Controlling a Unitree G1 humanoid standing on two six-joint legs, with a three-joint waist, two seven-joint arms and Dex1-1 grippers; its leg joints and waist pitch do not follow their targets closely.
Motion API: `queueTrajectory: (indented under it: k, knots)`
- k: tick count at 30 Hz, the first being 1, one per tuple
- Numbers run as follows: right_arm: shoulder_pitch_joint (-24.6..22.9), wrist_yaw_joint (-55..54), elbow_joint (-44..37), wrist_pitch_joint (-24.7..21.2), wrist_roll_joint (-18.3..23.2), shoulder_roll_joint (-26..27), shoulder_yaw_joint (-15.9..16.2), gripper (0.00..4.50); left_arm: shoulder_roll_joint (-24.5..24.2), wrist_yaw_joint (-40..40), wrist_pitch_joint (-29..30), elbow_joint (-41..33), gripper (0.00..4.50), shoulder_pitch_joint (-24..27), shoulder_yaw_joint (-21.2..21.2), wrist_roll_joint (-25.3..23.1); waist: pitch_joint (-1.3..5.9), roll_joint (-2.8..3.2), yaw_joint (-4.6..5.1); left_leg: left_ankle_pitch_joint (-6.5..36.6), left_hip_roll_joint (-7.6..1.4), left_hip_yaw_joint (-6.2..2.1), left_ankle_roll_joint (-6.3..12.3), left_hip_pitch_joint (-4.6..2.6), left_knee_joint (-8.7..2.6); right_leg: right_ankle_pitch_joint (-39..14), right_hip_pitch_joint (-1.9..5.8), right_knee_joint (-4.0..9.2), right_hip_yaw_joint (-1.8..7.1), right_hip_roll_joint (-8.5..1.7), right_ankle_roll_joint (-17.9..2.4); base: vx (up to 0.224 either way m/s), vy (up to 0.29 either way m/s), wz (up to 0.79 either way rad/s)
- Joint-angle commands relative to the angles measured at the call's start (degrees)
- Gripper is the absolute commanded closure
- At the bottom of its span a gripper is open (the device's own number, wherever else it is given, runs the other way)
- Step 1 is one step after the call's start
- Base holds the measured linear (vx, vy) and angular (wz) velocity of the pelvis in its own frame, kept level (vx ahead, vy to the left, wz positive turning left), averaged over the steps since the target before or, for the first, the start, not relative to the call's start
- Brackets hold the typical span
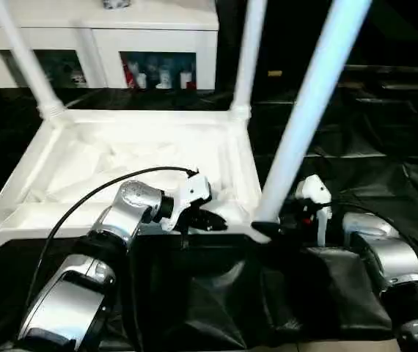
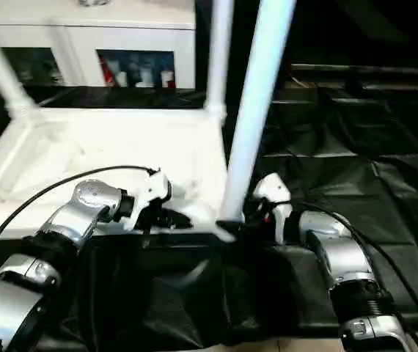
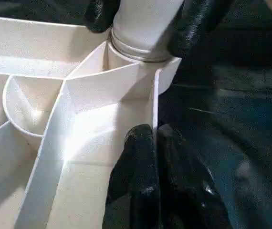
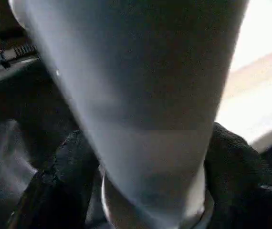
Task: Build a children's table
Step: Rotate leg to tighten
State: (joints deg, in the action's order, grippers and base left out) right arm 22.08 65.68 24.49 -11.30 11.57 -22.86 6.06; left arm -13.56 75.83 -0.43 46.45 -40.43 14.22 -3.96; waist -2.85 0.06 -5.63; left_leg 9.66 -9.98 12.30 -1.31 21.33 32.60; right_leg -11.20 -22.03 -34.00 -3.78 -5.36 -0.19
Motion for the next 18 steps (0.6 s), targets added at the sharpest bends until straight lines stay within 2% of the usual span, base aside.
queueTrajectory:
  k: [1, 4, 10, 12, 13, 14, 15, 17, 18]
  knots:
    - [-1.0, 3.5, -2.0, -1.4, 1.1, 0.8, 3.0, 1.7, 1.2, 0.5, 0.5, -1.6, 4.5, 0.4, 0.1, 3.0, 3.21, -0.78, -0.09, 13.8, -4.26, -1.88, 2.62, -1.14, -3.73, -13.0, 1.73, 4.08, 2.73, -4.31, -14.0, 0.0, 0.0, 0.0]
    - [-1.4, 4.5, -2.4, -2.5, 1.4, 0.8, 3.3, 1.94, 1.1, 0.5, 0.9, -2.1, 4.5, 0.6, 0.1, 3.0, 3.22, -0.85, -0.25, 13.3, -4.14, -1.85, 2.65, -1.1, -3.66, -12.5, 1.74, 4.04, 2.71, -4.31, -13.9, 0.0, 0.0, 0.0]
    - [-2.1, 4.8, -3.3, -3.5, 1.8, 0.9, 3.8, 2.07, 1.3, -0.1, 1.7, -3.2, 4.5, 1.0, -0.2, 2.7, 3.25, -0.86, -0.34, 12.9, -4.11, -1.86, 2.68, -1.07, -3.61, -12.6, 1.8, 4.04, 2.69, -4.32, -13.6, 0.0, 0.0, 0.0]
    - [-2.2, 3.2, -3.1, -3.5, 1.5, 1.6, 3.4, 2.08, 1.9, -2.4, 1.7, -2.2, 4.5, 0.5, -0.6, 2.2, 3.26, -0.79, -0.34, 13.0, -4.13, -1.86, 2.6, -1.13, -3.61, -12.7, 1.75, 4.07, 2.7, -4.31, -13.6, 0.0, 0.0, 0.0]
    - [-2.0, -0.9, -1.8, -3.0, 0.4, 3.1, 2.5, 2.08, 2.8, -6.6, 1.2, -0.2, 4.5, -0.5, -1.1, 1.2, 3.26, -0.83, -0.3, 13.0, -4.08, -1.87, 2.48, -1.05, -3.58, -12.7, 1.76, 4.07, 2.72, -4.31, -13.5, 0.0, 0.0, 0.0]
    - [-1.3, -7.0, 0.7, -2.8, -0.9, 5.4, 1.1, 2.09, 4.0, -11.8, 0.6, 2.3, 4.5, -1.7, -1.5, -0.1, 3.12, -0.82, -0.2, 13.8, -3.98, -1.88, 2.18, -1.12, -3.65, -14.1, 1.54, 4.34, 2.73, -4.29, -13.1, 0.0, 0.0, 0.0]
    - [-0.8, -10.1, 2.1, -2.7, -1.5, 6.5, 0.4, 2.09, 4.5, -14.2, 0.6, 3.4, 4.5, -2.3, -1.7, -0.6, 2.94, -0.85, 0.15, 16.1, -3.81, -2.06, 0.99, -1.33, -3.81, -18.0, 1.26, 4.74, 2.73, -4.44, -12.4, 0.0, 0.0, 0.0]
    - [0.5, -18.7, 6.1, -2.1, -3.6, 8.9, -1.1, 2.09, 6.5, -21.1, 1.0, 6.0, 4.5, -3.9, -2.4, -1.7, 2.81, -1.03, 0.54, 18.3, -3.7, -2.38, -0.52, -1.66, -3.88, -24.1, 1.18, 5.41, 2.69, -4.71, -10.7, 0.0, 0.0, 0.0]
    - [0.6, -18.9, 6.3, -2.1, -3.7, 9.0, -1.2, 2.09, 6.5, -21.4, 1.1, 6.1, 4.5, -4.0, -2.4, -1.8, 2.73, -0.92, 0.84, 19.3, -3.76, -2.46, -0.97, -1.86, -3.97, -25.8, 0.93, 5.72, 2.75, -4.69, -10.1, 0.0, 0.0, 0.0]
